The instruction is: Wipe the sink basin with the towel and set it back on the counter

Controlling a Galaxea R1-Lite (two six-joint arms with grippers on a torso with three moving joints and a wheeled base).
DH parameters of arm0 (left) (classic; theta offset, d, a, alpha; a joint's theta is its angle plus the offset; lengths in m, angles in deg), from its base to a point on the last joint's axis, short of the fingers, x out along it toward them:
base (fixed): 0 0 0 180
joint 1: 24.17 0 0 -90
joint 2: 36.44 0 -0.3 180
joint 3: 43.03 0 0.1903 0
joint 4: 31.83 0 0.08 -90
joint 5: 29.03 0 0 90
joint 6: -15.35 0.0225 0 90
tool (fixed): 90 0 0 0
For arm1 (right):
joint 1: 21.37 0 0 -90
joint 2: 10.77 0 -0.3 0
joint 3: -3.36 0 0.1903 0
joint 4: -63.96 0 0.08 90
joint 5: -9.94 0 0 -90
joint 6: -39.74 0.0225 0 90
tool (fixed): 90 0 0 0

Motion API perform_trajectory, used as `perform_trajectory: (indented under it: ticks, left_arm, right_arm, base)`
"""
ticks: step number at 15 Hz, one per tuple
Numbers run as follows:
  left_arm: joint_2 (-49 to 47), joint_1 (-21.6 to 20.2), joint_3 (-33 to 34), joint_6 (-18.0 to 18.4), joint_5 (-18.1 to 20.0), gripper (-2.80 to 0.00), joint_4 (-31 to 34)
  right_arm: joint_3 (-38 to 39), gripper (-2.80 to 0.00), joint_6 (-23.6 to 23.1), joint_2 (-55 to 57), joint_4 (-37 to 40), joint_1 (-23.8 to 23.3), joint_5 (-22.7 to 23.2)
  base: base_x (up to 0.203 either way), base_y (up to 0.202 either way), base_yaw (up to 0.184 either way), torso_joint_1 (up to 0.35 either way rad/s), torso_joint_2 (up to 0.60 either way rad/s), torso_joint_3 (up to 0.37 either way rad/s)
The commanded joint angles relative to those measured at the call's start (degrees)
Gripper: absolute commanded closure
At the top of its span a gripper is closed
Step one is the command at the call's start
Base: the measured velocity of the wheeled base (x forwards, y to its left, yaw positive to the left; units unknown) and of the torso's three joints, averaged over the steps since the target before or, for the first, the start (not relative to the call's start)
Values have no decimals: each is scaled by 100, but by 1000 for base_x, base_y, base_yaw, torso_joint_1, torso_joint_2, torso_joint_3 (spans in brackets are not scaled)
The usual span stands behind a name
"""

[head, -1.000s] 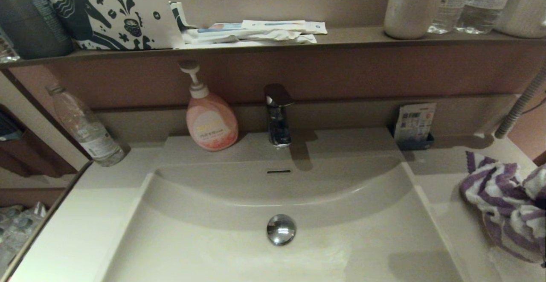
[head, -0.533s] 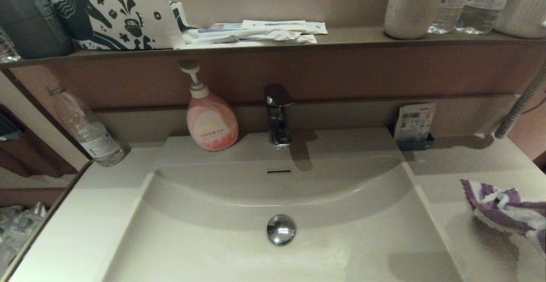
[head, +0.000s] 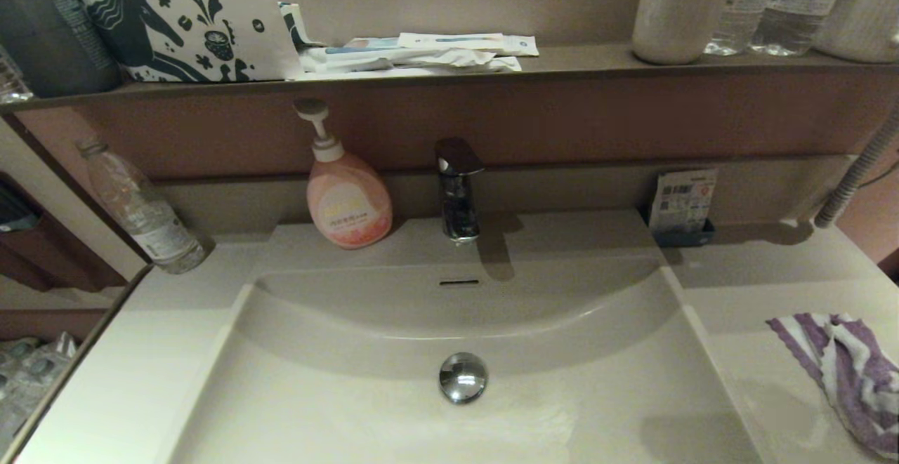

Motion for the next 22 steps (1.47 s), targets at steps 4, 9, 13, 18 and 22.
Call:
perform_trajectory:
  ticks: [4,9,13,18,22]
  left_arm:
    - [-1,-2,0,-4,2,0,1]
    - [-1,-2,0,-4,2,0,-7]
    - [-1,-2,0,-4,2,0,-7]
    - [-1,-2,0,-4,2,0,1]
    - [-1,-2,0,-4,2,0,-7]
  right_arm:
    - [173,0,366,735,-120,-8,-40]
    - [-295,-280,377,870,-543,-108,-197]
    - [-1188,-280,386,731,212,31,41]
    - [-866,0,331,159,238,352,702]
    - [-830,0,-161,-1269,818,801,1697]
  base:
    - [0,0,0,0,0,0]
    - [0,0,0,0,0,0]
    - [0,0,0,0,0,0]
    - [0,0,0,0,0,0]
    - [0,0,0,0,0,0]
